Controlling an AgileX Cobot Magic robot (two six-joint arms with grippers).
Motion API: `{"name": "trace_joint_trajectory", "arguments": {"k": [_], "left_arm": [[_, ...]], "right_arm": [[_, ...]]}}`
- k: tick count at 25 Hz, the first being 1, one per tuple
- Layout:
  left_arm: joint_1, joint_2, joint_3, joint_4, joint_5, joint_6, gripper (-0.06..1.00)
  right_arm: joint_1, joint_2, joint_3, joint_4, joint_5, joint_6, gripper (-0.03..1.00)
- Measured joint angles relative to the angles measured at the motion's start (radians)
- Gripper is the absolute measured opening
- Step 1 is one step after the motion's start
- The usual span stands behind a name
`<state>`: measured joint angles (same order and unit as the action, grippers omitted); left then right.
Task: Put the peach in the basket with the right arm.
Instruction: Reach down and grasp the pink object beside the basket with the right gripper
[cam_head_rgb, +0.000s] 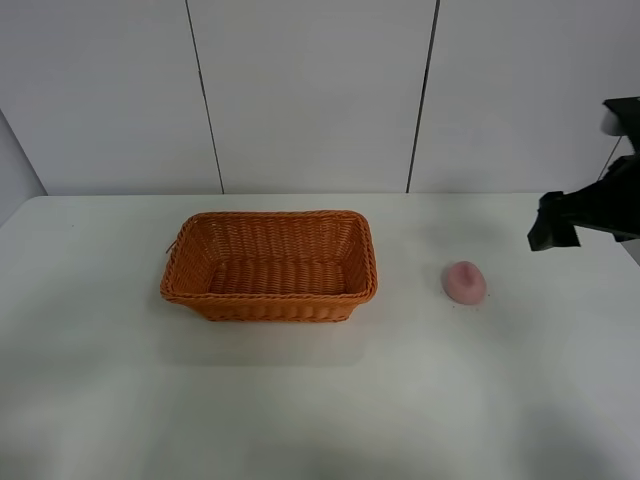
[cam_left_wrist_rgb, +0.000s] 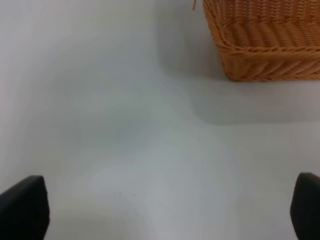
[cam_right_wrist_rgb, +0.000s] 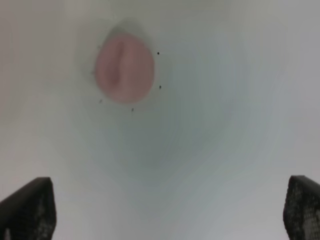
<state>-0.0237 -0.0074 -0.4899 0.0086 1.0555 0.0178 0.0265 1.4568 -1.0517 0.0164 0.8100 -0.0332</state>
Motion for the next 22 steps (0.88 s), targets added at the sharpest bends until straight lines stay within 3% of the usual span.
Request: {"name": "trace_joint_trajectory", "arguments": {"k": [6,11,22], "left_arm": [[0.0,0.0,0.0,0.0,0.0,0.0,0.99],[0.0,0.0,0.0,0.0,0.0,0.0,0.99],[0.0,0.0,0.0,0.0,0.0,0.0,0.99]], "right_arm": [[0.0,0.4,-0.297,0.0,0.085,0.0,0.7],[0.004,0.572,-0.47,0.005,0.156,0.008,0.7],[0.12,0.596,-0.506,-0.016,0.132,0.033,0.7]]}}
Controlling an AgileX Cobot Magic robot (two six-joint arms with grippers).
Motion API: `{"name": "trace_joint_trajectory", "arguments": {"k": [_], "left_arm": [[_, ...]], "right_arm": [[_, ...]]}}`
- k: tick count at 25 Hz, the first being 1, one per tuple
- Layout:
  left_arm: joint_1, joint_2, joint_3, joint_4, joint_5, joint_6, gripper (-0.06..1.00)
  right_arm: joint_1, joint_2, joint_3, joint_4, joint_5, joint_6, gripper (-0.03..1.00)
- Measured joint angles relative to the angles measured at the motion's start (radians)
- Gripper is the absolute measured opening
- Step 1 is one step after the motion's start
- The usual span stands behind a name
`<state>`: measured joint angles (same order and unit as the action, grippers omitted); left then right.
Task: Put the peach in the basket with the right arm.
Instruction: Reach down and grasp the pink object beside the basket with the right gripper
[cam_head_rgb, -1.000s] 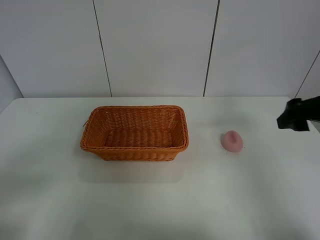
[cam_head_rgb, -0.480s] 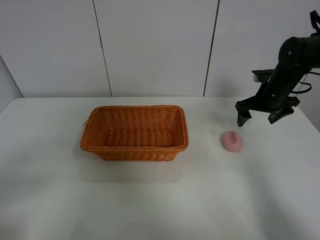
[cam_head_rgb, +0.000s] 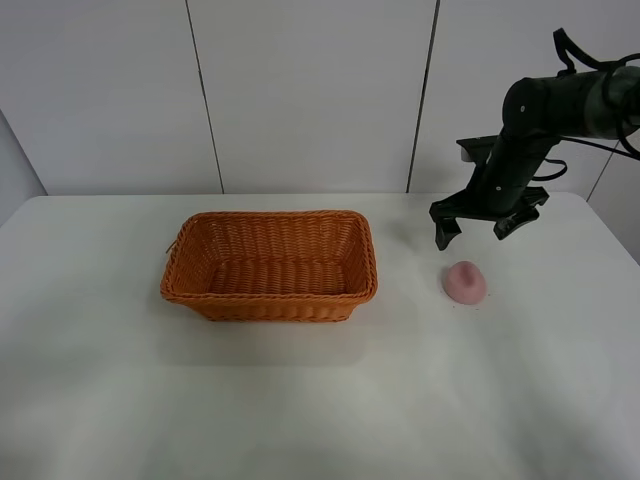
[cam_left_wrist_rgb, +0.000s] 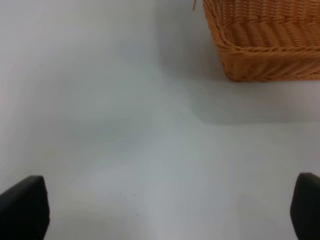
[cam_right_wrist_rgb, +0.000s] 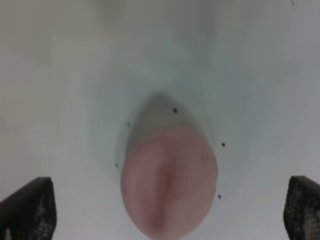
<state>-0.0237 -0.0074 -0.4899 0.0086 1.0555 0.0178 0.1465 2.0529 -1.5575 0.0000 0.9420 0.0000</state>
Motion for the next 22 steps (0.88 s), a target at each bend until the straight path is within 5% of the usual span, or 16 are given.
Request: {"name": "trace_joint_trajectory", "arguments": {"k": [22], "left_arm": [[0.0,0.0,0.0,0.0,0.0,0.0,0.99]], "right_arm": [[0.0,0.184,-0.001,-0.009,-0.021,0.044,0.7]]}}
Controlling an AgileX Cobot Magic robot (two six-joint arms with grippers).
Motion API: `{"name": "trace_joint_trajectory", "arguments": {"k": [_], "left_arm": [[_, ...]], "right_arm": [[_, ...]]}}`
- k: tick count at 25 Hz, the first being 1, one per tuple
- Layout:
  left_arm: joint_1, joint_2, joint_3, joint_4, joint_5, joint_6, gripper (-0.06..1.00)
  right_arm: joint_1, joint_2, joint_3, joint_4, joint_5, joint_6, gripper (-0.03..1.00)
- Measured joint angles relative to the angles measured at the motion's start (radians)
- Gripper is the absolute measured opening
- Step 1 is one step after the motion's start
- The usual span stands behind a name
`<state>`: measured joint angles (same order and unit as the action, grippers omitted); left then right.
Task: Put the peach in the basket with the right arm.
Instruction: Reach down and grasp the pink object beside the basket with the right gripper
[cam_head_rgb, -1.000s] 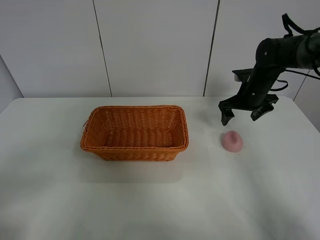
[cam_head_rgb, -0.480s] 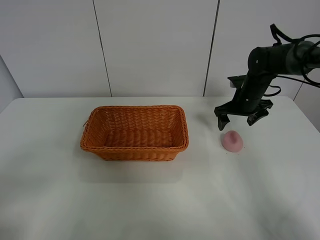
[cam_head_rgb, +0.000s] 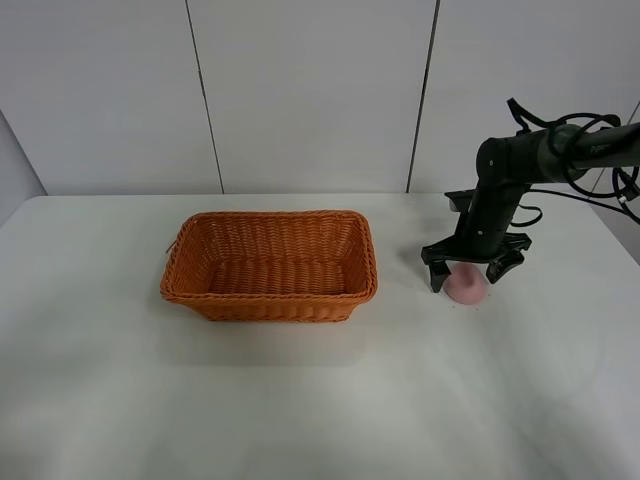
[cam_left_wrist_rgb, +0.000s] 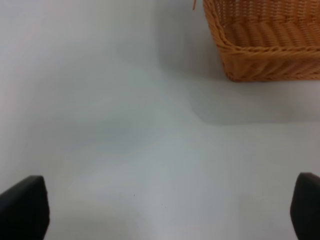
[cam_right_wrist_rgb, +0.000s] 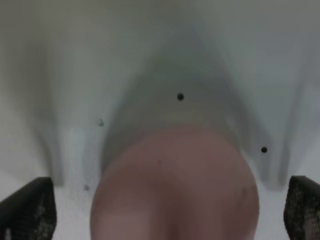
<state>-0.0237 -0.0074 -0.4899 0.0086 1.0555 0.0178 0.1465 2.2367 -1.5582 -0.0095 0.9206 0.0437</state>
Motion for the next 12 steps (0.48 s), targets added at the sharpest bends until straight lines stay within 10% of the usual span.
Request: {"name": "trace_joint_trajectory", "arguments": {"k": [3,8,12], "left_arm": [[0.0,0.0,0.0,0.0,0.0,0.0,0.99],[0.0,0.0,0.0,0.0,0.0,0.0,0.99],[0.0,0.0,0.0,0.0,0.0,0.0,0.99]], "right_arm": [[0.0,0.0,0.0,0.0,0.0,0.001,0.58],[0.0,-0.001,-0.003,-0.005,0.008,0.001,0.08],[0.0,-0.025,-0.008,-0.011,0.021,0.001,0.0]]}}
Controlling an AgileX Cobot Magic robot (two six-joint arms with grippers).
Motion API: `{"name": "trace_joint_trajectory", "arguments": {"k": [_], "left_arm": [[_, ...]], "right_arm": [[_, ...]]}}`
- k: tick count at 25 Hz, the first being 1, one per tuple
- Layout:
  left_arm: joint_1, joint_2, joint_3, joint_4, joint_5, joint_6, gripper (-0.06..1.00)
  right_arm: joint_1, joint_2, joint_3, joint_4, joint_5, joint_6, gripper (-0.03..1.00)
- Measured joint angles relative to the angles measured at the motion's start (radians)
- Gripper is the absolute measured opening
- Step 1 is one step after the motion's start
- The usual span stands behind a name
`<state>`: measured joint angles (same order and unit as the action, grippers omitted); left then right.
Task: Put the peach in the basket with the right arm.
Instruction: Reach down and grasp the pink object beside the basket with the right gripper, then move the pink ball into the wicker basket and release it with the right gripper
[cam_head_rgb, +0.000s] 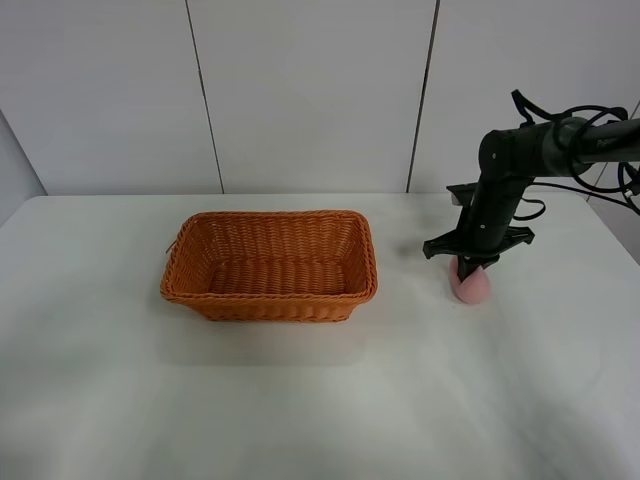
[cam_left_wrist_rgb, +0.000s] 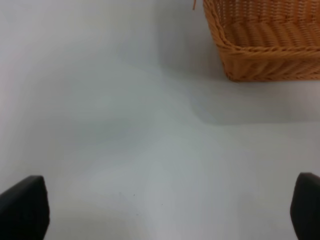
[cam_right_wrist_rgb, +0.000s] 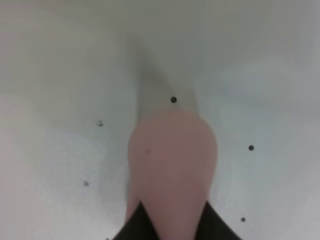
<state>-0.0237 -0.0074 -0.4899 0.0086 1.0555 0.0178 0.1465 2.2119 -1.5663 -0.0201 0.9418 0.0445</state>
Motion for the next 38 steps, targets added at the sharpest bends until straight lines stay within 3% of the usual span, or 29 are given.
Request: {"name": "trace_joint_trajectory", "arguments": {"k": [4,10,18,22,29,38], "left_arm": [[0.0,0.0,0.0,0.0,0.0,0.0,0.99],[0.0,0.0,0.0,0.0,0.0,0.0,0.99],[0.0,0.0,0.0,0.0,0.0,0.0,0.99],[0.0,0.0,0.0,0.0,0.0,0.0,0.99],[0.0,0.0,0.0,0.0,0.0,0.0,0.99],[0.0,0.0,0.0,0.0,0.0,0.0,0.99]], "right_arm": [[0.0,-0.047,-0.059,-0.009,0.056,0.0,0.0],[0.0,-0.093,-0.327,-0.016,0.24,0.0,0.0],[0.017,-0.097,-0.422,-0.024,0.274,0.0,0.0],[0.098,-0.097,-0.43,-0.026,0.275,0.0,0.0],[0.324,-0.097,-0.444,-0.022,0.259,0.0,0.0],[0.529,-0.02,-0.444,-0.019,0.068,0.0,0.0]]}}
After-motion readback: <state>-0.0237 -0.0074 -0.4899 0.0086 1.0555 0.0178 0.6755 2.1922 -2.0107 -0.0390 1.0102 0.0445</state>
